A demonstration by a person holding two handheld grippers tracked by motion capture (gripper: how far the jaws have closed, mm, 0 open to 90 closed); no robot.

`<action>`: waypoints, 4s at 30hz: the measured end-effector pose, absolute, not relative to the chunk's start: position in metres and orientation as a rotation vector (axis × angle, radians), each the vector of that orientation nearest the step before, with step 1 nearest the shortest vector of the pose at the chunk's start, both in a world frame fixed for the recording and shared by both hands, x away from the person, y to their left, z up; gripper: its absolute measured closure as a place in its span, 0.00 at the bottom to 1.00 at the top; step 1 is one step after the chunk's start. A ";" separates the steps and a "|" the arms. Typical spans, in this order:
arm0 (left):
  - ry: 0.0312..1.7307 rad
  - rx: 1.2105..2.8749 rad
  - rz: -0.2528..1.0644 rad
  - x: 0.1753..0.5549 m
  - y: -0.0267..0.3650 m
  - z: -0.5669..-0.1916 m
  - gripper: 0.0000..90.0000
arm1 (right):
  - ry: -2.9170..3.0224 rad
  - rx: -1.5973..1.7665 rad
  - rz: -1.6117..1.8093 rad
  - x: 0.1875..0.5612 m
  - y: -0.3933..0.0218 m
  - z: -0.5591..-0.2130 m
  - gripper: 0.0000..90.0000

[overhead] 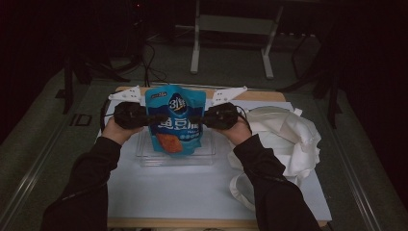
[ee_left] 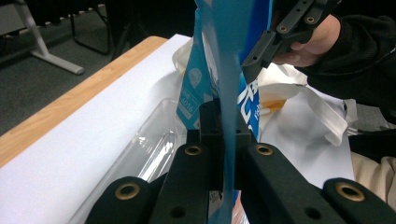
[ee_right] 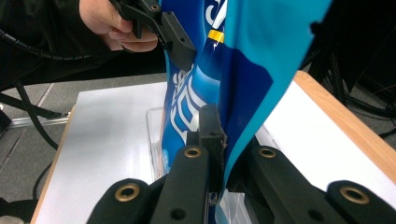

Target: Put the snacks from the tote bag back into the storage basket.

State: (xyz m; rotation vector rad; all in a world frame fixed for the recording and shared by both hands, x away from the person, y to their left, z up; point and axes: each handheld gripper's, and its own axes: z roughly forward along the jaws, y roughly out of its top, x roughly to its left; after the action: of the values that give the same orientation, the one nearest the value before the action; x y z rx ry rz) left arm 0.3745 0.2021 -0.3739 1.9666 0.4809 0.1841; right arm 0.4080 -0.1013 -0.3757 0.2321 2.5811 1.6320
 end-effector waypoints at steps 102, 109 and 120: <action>0.570 1.842 0.171 0.236 0.194 -0.447 0.02 | 2.489 0.474 1.635 0.337 -0.184 -0.424 0.16; 0.507 1.880 0.131 0.234 0.169 -0.449 0.02 | 2.489 0.464 1.603 0.323 -0.198 -0.427 0.16; 0.431 1.916 0.082 0.239 0.136 -0.452 0.02 | 2.498 0.479 1.577 0.301 -0.228 -0.438 0.16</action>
State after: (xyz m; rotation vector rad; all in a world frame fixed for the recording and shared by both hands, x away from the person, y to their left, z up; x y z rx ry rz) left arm 0.2386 0.1358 -0.4524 1.9160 0.4313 0.0816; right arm 0.3010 -0.2283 -0.4383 0.4786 2.4979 1.5774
